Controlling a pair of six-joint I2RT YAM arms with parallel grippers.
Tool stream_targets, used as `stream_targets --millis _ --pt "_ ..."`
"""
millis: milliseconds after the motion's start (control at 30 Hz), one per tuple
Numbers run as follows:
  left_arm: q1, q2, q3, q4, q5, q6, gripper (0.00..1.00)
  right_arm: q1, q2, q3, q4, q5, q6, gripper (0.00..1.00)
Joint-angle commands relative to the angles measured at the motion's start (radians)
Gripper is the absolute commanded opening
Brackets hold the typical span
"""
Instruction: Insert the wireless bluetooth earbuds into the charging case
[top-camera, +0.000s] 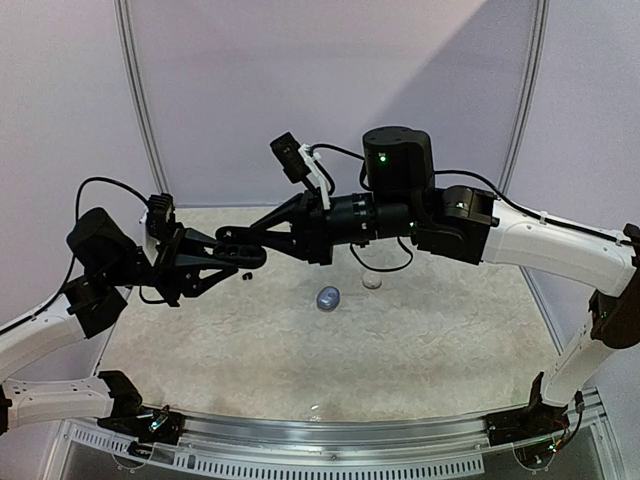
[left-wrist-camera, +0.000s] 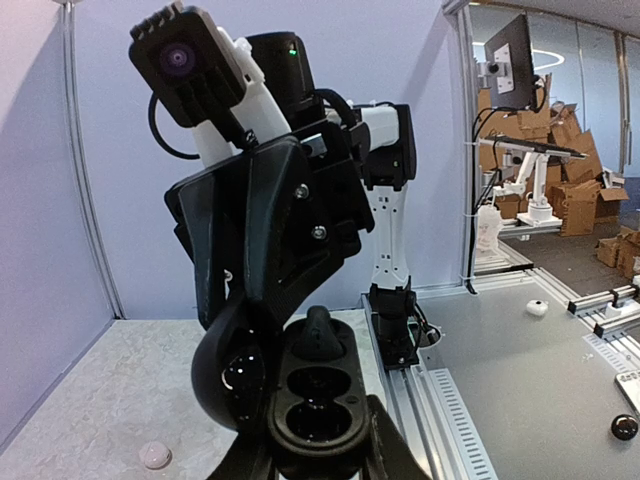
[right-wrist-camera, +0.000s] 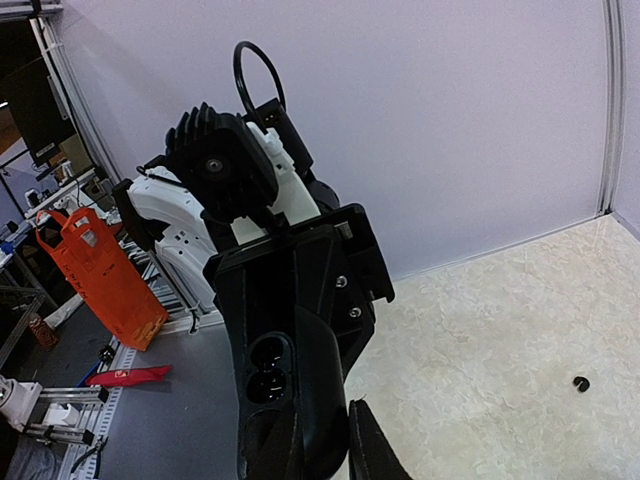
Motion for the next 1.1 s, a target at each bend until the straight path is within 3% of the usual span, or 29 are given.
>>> stream_targets --millis 0,300,833,1067 --pt "-0.013 -0.008 -0.009 0.046 -0.028 0.013 0.00 -0.009 0.007 0.016 -0.019 -0.017 0.015 0.09" --pt "-0.014 -0.013 -0.021 0.040 -0.087 -0.011 0.02 -0.010 -0.003 0.014 -0.004 -0.018 0.001 0.05" --pt "-0.013 -0.020 -0.029 0.025 -0.117 -0.022 0.46 -0.009 -0.026 0.001 0.009 0.003 -0.064 0.00" --pt "-0.013 -0.022 -0.028 0.008 -0.120 -0.022 0.55 -0.010 -0.046 -0.002 -0.007 0.046 -0.106 0.00"
